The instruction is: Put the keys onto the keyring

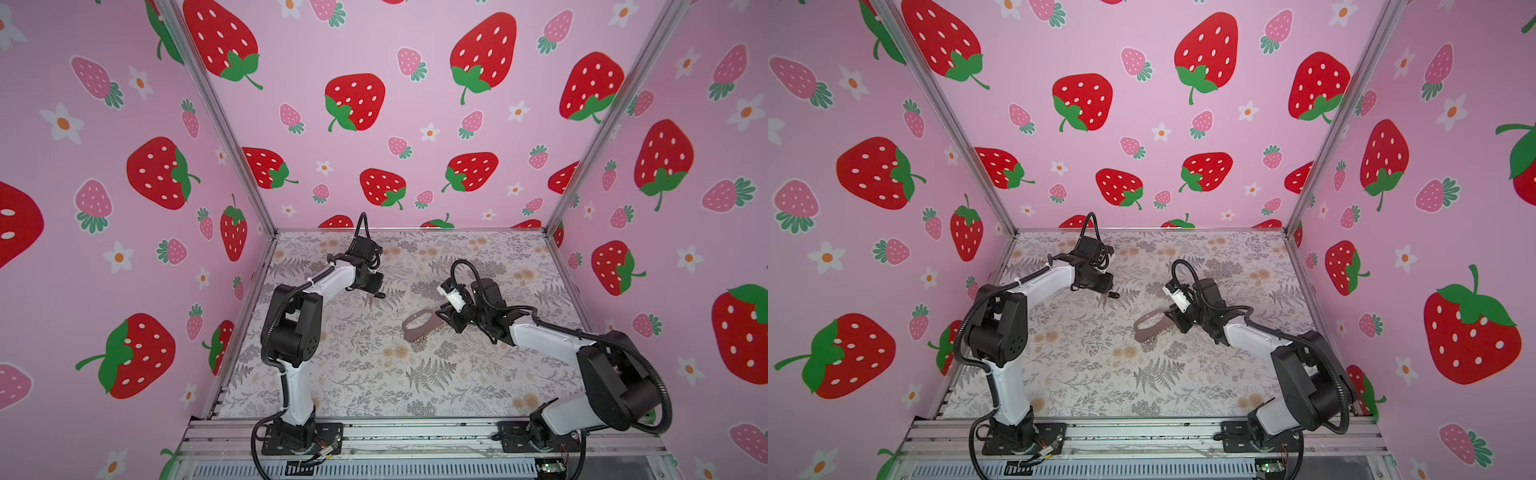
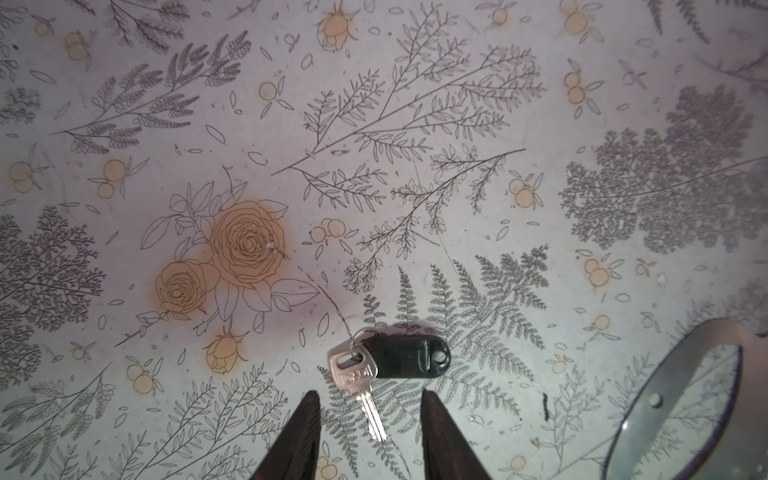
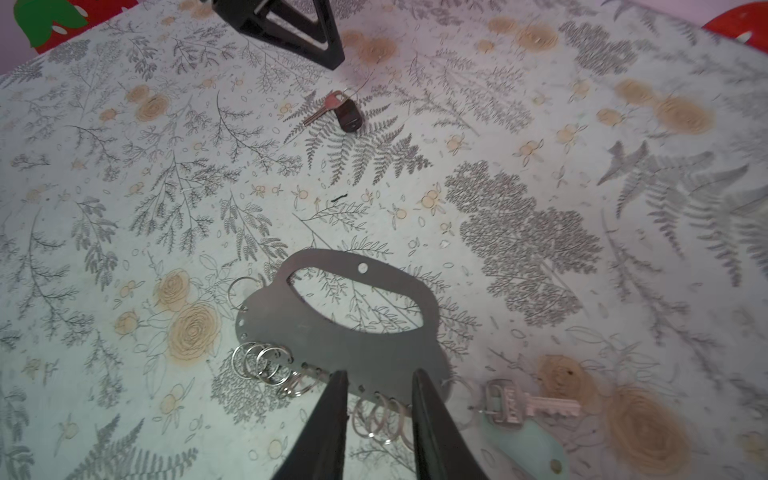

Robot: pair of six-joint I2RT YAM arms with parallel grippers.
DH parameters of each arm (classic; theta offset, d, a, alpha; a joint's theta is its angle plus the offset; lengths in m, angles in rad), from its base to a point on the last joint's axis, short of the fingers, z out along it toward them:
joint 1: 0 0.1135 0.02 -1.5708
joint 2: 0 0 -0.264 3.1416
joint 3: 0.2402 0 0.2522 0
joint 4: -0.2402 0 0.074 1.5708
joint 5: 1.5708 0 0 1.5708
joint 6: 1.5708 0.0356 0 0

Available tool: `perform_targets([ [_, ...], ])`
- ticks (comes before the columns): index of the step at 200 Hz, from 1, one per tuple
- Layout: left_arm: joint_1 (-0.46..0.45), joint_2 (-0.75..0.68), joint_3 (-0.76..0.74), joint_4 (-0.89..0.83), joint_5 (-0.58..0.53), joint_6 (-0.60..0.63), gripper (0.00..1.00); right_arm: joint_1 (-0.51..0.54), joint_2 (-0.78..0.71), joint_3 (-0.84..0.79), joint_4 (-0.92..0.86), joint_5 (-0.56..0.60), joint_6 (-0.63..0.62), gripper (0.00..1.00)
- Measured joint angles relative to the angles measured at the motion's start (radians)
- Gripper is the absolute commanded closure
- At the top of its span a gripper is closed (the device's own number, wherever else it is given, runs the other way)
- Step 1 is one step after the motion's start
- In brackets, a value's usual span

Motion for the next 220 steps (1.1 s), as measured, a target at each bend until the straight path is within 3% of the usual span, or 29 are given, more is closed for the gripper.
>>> perform_targets([
  [48,-0.001,-0.06,-0.085,0.047,0.045,0.017,0.57,0.039,0.007,0.002,-0.041,0.086,0.161,0.73],
  [133,-0.053,-0.124,-0.121,0.091,0.087,0.05,0.57,0.032,0.013,-0.013,-0.085,0.173,0.291,0.74],
  [220,-0.125,-0.124,-0.134,0.103,0.138,0.078,0.58,-0.026,0.025,-0.057,-0.104,0.174,0.27,0.75],
])
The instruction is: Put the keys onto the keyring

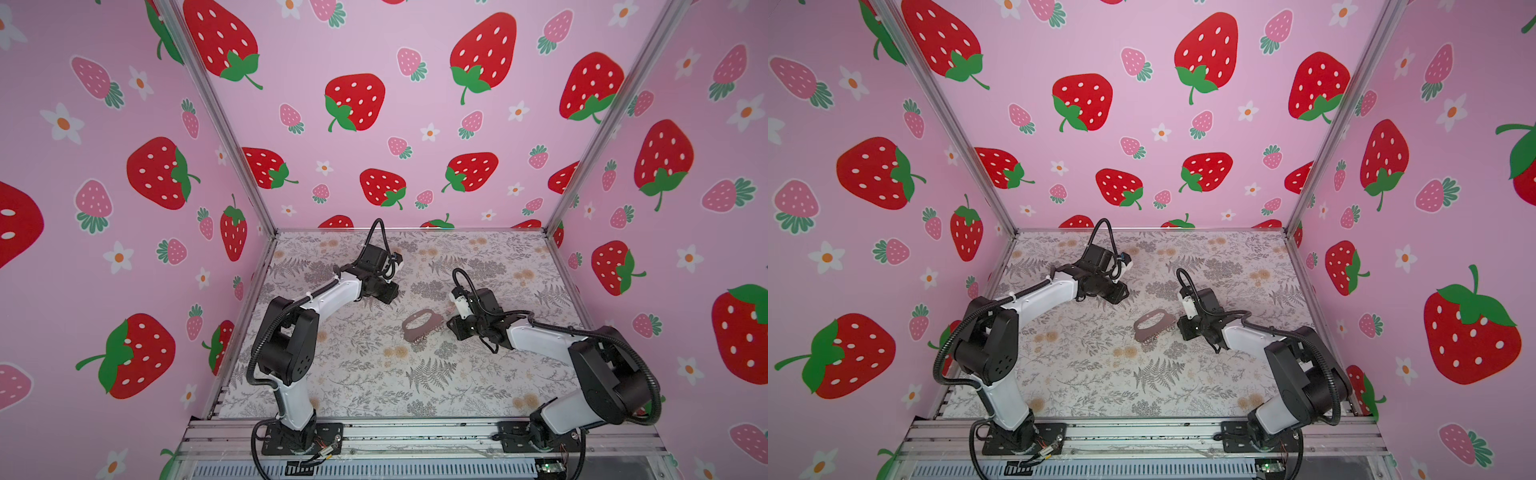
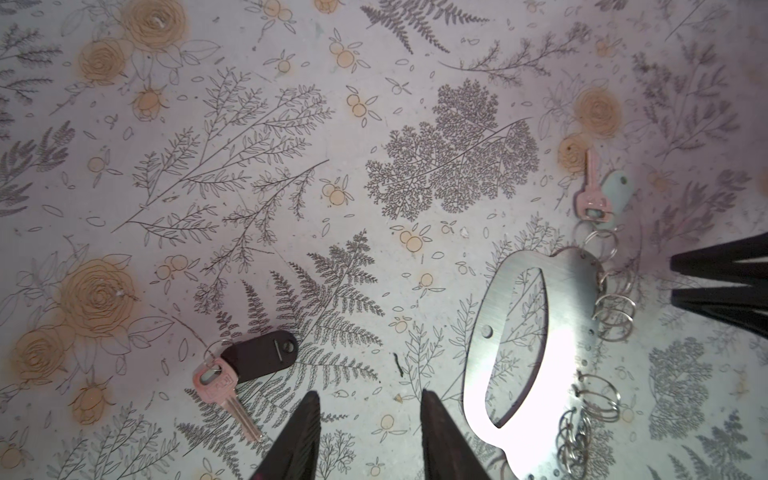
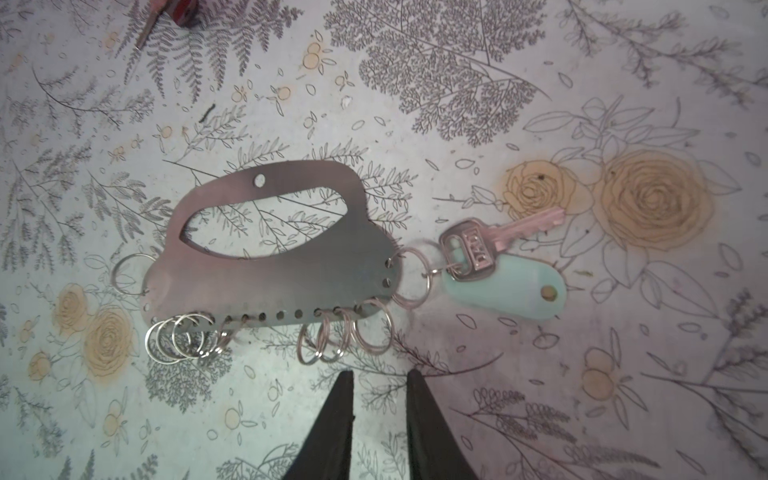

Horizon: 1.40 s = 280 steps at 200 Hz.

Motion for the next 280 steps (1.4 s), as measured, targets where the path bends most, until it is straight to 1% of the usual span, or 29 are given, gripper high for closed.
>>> perform_targets([
  [29,-0.019,-0.011,-0.042,0.004,0.024,-0.02,0.58,0.0,-0.013,-0.003,-0.01,-0.019,-0.032,0.75],
  [50,-0.034,-0.041,-0.094,0.002,0.047,-0.069,0.58,0.0,-0.031,-0.002,-0.012,-0.028,-0.052,0.75],
  [75,-0.061,-0.083,-0.155,0.003,0.062,-0.138,0.56,0.002,-0.034,-0.002,-0.018,-0.038,-0.061,0.76],
  [106,-0.096,-0.116,-0.225,0.02,0.089,-0.266,0.55,0.009,-0.038,-0.002,-0.018,-0.045,-0.076,0.76],
  [129,-0.108,-0.127,-0.268,0.026,0.101,-0.352,0.53,0.015,-0.052,-0.004,-0.017,-0.046,-0.08,0.76],
  [148,-0.121,-0.131,-0.291,0.029,0.106,-0.399,0.53,0.017,-0.072,-0.011,-0.012,-0.046,-0.082,0.76],
  [195,-0.139,-0.126,-0.31,0.042,0.108,-0.475,0.52,0.026,-0.086,-0.021,-0.006,-0.045,-0.082,0.76],
  [244,-0.141,-0.079,-0.317,0.076,0.115,-0.523,0.52,0.039,-0.086,-0.022,-0.003,-0.045,-0.082,0.77],
  [280,-0.141,-0.064,-0.317,0.086,0.118,-0.538,0.58,0.041,-0.086,-0.022,-0.003,-0.044,-0.082,0.77],
])
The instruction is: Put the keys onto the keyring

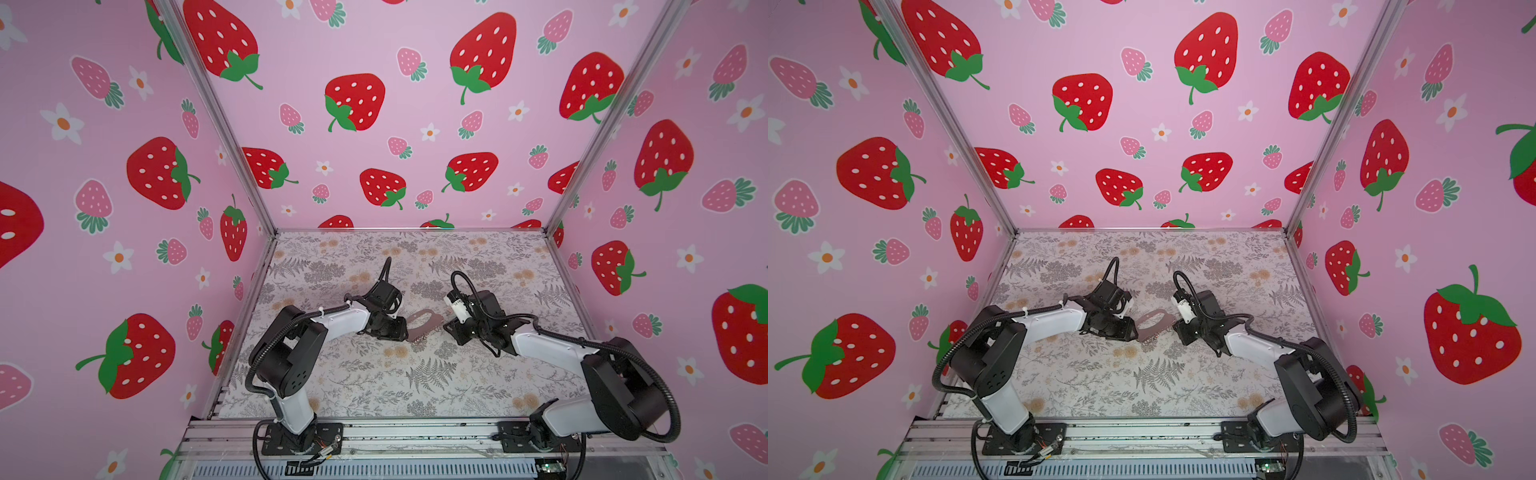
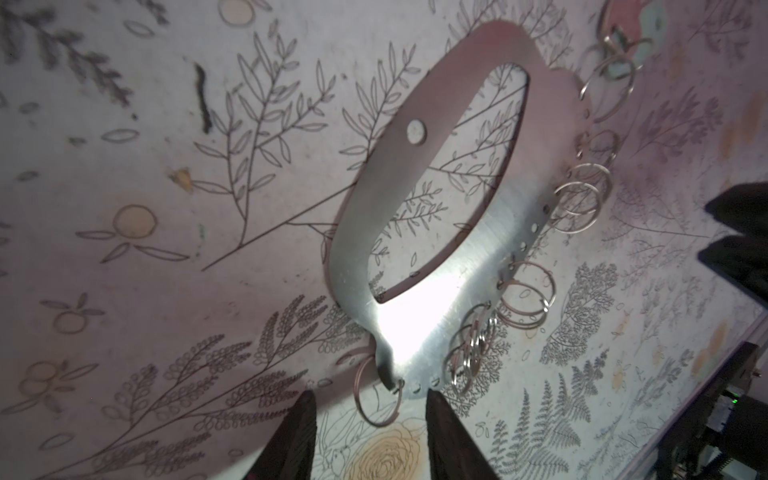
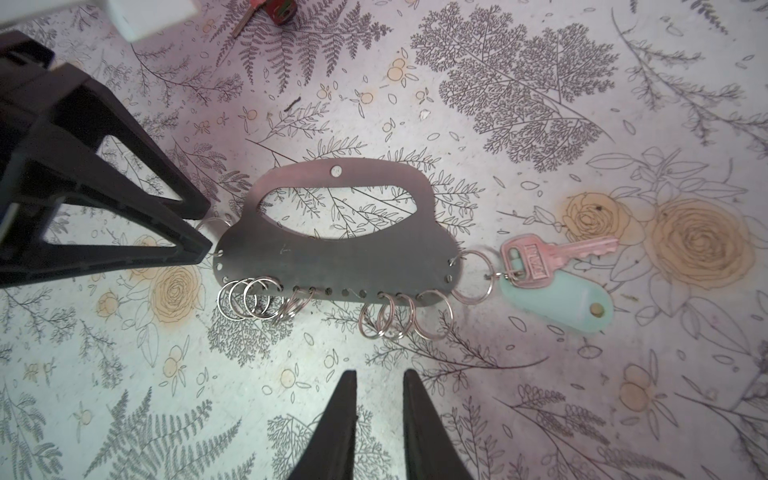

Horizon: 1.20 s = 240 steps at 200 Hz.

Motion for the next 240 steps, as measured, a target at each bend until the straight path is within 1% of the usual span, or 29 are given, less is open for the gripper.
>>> perform_targets([
  [4,0.0,0.0,0.0,0.0,0.0,0.0,0.58,0.0,0.0,0.0,0.0,0.0,0.0,0.77],
  [14,0.0,0.001,0.0,0.004,0.0,-0.003,0.64,0.0,0.0,0.0,0.0,0.0,0.0,0.77],
  [25,0.0,0.004,0.0,0.009,0.004,-0.004,0.67,0.0,0.0,0.0,0.0,0.0,0.0,0.78],
  [29,0.0,0.006,0.0,0.01,0.006,-0.004,0.69,0.0,0.0,0.0,0.0,0.0,0.0,0.78],
  [64,0.0,0.022,0.004,0.013,0.026,0.002,0.73,0.0,0.0,0.0,0.0,0.0,0.0,0.79],
  [89,0.0,0.027,0.005,0.013,0.031,0.004,0.83,0.0,0.0,0.0,0.0,0.002,0.0,0.79],
  [102,0.0,0.029,0.006,0.013,0.033,0.004,0.85,0.001,0.0,0.0,0.0,0.003,0.0,0.79],
  [111,0.0,0.029,0.006,0.013,0.033,0.006,0.9,0.002,0.0,0.0,0.0,0.003,0.0,0.79],
  [127,0.0,0.029,0.011,0.015,0.034,0.007,0.93,0.002,0.0,0.0,0.0,0.004,0.0,0.79],
  [174,0.0,0.021,0.024,0.001,0.026,0.051,0.93,0.002,-0.004,0.0,0.0,0.012,-0.006,0.79],
  [177,0.0,0.02,0.024,-0.003,0.024,0.055,0.97,0.002,-0.006,0.0,0.0,0.013,-0.008,0.79],
  [184,0.0,0.011,0.024,-0.013,0.021,0.065,0.98,0.002,-0.014,0.0,0.0,0.015,-0.013,0.79],
  [195,0.0,-0.01,0.025,-0.024,0.017,0.091,1.0,0.002,-0.036,0.0,0.001,0.019,-0.025,0.79],
  [240,-0.016,-0.114,0.055,-0.037,0.019,0.223,1.0,0.002,-0.127,0.0,0.044,-0.003,-0.109,0.79],
])
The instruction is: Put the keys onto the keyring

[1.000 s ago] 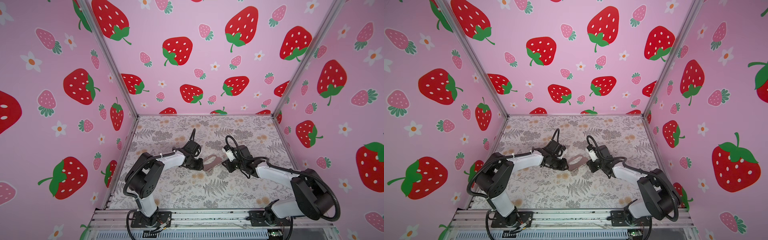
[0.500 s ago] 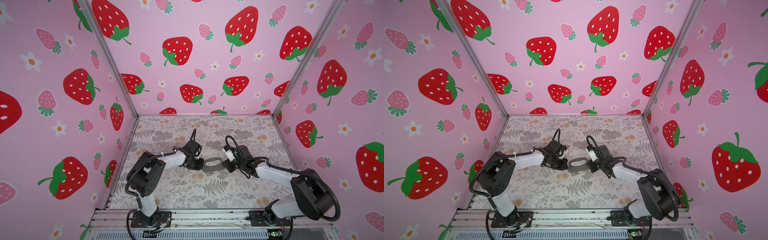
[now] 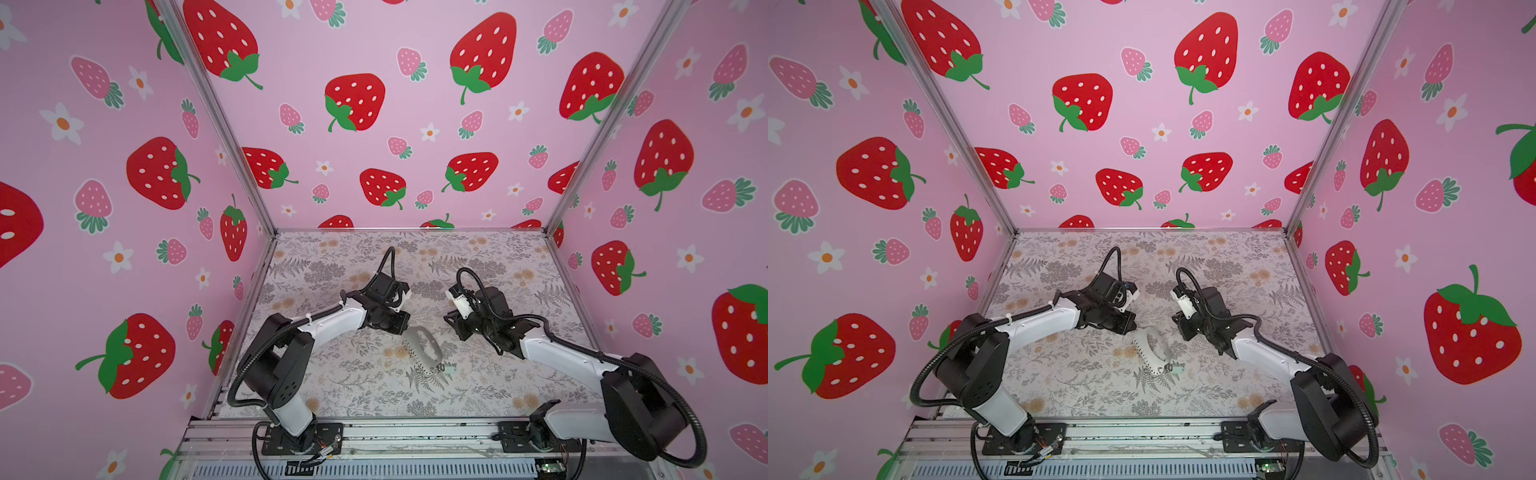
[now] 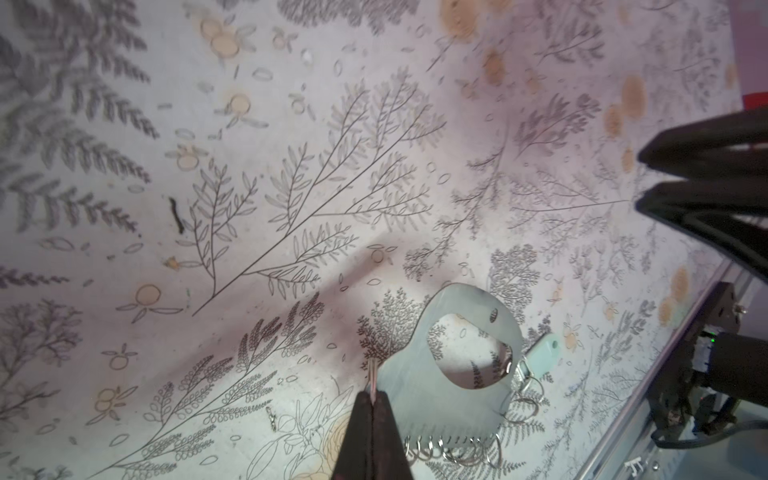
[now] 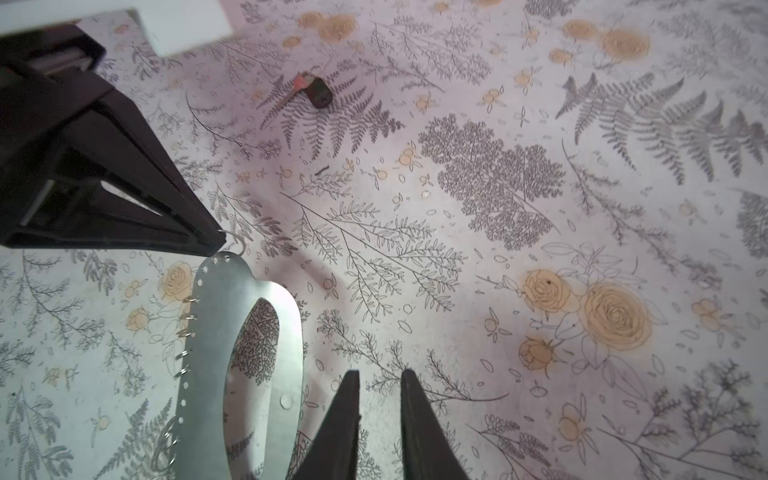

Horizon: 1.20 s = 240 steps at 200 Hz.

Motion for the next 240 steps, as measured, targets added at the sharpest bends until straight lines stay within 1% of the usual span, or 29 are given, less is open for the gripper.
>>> perform_targets([
  [36,-0.019,-0.077,0.002,0.042,0.028,0.117,1.0,0.0,-0.059,-0.018,0.093,-0.039,-0.082,0.79],
  [74,-0.023,-0.184,-0.001,0.145,0.085,0.227,1.0,-0.01,-0.161,-0.103,0.217,-0.11,-0.185,0.77],
  [100,-0.023,-0.239,-0.003,0.229,0.128,0.283,1.0,-0.013,-0.234,-0.156,0.302,-0.177,-0.251,0.76],
  [134,-0.023,-0.271,-0.02,0.324,0.182,0.346,1.0,-0.013,-0.278,-0.156,0.36,-0.223,-0.305,0.76],
  [164,-0.023,-0.283,-0.05,0.396,0.22,0.414,1.0,-0.013,-0.277,-0.124,0.378,-0.245,-0.317,0.77],
  [205,-0.023,-0.286,-0.069,0.492,0.285,0.492,1.0,-0.018,-0.265,-0.089,0.401,-0.301,-0.3,0.78],
  [240,-0.03,-0.304,-0.094,0.527,0.312,0.555,1.0,-0.02,-0.289,-0.089,0.397,-0.317,-0.294,0.78],
])
